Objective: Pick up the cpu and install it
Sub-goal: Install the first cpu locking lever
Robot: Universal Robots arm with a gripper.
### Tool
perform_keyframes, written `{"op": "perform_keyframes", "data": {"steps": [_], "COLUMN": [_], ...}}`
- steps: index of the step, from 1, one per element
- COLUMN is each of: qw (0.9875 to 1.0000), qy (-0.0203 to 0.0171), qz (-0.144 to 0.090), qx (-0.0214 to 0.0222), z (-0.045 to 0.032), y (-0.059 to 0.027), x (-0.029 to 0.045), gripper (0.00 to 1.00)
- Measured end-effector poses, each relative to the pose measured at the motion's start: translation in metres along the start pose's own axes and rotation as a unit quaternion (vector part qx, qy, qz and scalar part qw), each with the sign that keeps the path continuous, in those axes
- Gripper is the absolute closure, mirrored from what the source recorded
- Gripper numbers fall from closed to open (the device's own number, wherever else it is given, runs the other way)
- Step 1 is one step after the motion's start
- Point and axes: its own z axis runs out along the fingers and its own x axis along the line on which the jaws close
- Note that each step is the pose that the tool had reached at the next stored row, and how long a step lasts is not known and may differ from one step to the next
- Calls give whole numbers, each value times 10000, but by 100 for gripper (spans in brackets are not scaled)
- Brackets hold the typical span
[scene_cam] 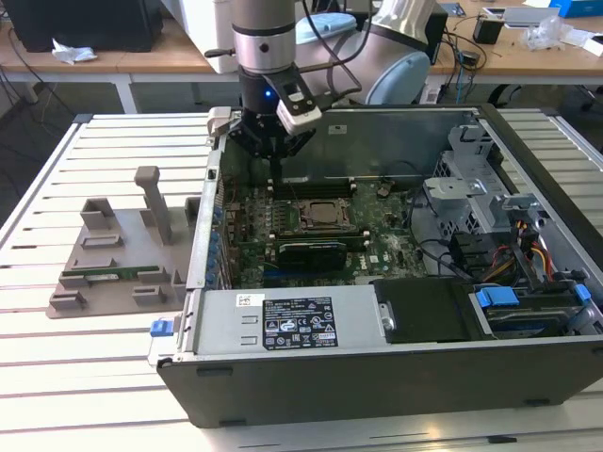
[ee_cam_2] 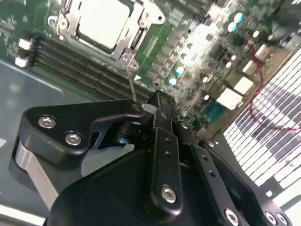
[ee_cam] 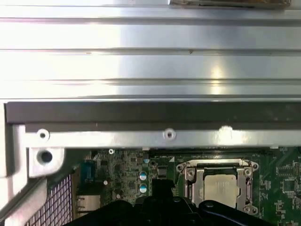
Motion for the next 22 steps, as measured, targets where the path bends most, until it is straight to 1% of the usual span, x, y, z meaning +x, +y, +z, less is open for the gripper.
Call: {"op": "perform_keyframes", "data": {"steps": [3,5,6,8,10,12,15,17,18,22], "qw": [10000,10000,10000,10000,10000,10000,10000,10000,9999,9999], "qy": [-1,0,1,6,19,38,76,98,100,101], "qz": [0,0,1,0,1,1,-1,-2,-2,-1], "qx": [-1,0,0,0,0,0,0,0,1,2], "z": [2,4,6,8,12,16,29,36,37,37], "y": [11,11,12,12,14,16,23,25,25,24], "x": [-7,-60,-111,-180,-268,-356,-523,-616,-627,-627], "gripper": [89,89,89,89,89,89,89,89,89,89]}}
